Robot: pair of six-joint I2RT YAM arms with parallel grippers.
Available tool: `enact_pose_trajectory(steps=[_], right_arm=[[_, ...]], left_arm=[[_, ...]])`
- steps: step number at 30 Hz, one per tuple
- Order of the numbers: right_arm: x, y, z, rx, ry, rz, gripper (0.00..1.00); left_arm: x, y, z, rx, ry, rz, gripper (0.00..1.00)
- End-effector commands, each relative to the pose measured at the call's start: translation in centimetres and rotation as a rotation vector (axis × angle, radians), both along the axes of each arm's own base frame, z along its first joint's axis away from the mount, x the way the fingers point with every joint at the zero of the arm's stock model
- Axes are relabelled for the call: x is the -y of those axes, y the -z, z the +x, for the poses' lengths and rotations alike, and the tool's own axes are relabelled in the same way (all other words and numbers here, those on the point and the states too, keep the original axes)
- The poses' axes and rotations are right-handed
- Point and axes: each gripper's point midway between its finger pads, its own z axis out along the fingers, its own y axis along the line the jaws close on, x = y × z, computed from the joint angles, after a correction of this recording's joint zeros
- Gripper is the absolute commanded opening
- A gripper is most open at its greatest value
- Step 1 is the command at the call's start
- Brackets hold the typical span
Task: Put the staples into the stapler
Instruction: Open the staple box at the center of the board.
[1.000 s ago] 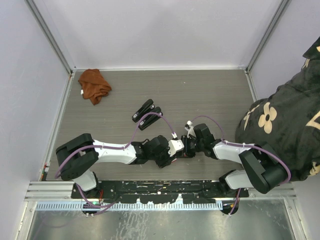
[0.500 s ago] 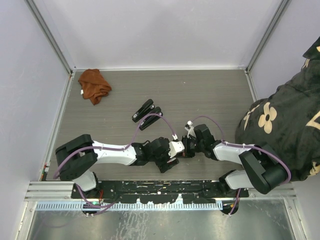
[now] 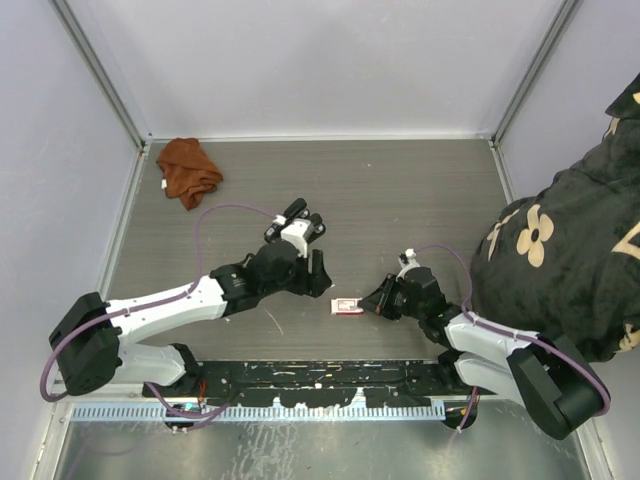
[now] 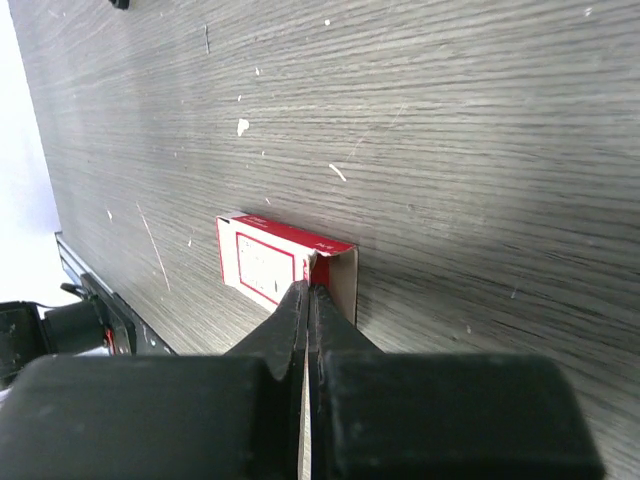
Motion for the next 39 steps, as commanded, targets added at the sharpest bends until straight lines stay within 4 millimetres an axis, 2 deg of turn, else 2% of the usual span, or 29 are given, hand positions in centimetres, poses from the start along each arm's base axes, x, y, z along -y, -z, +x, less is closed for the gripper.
enact_pose_trajectory(steps=[1, 2, 4, 6, 9, 15, 21, 39], right_arm=[[0.8, -0.8, 1.7, 0.058, 0.103, 0.004, 0.01], [0.8, -0.9, 1.8, 0.061, 0.108, 0.004, 0.01], [0.9, -0.9, 1.7, 0.062, 0.11, 0.007, 0.01], [1.0, -0.7, 1.6, 0.056, 0.112, 0.005, 0.01], [1.1, -0.4, 1.4, 0.048, 0.115, 0.004, 0.01], [1.1, -0.3, 1.3, 0.047, 0.115, 0.005, 0.01], [1.1, -0.2, 1.1, 0.044, 0.111, 0.006, 0.01], [1.2, 0.2, 0.8, 0.029, 0.112, 0.002, 0.0]], left_arm=[[-0.4, 1.8, -1.7, -0.237, -0.121, -0.132, 0.6], [-0.2, 2.1, -1.9, -0.257, -0.121, -0.142, 0.59], [0.2, 3.9, -2.2, -0.313, -0.127, -0.121, 0.58], [1.0, 4.6, -2.3, -0.348, -0.122, -0.134, 0.54], [2.1, 5.1, -2.1, -0.371, -0.111, -0.147, 0.52], [3.0, 6.6, -1.2, -0.372, -0.117, -0.122, 0.5], [3.9, 7.2, -0.7, -0.378, -0.11, -0.113, 0.45], [3.3, 9.7, 0.3, -0.367, -0.143, -0.019, 0.28]])
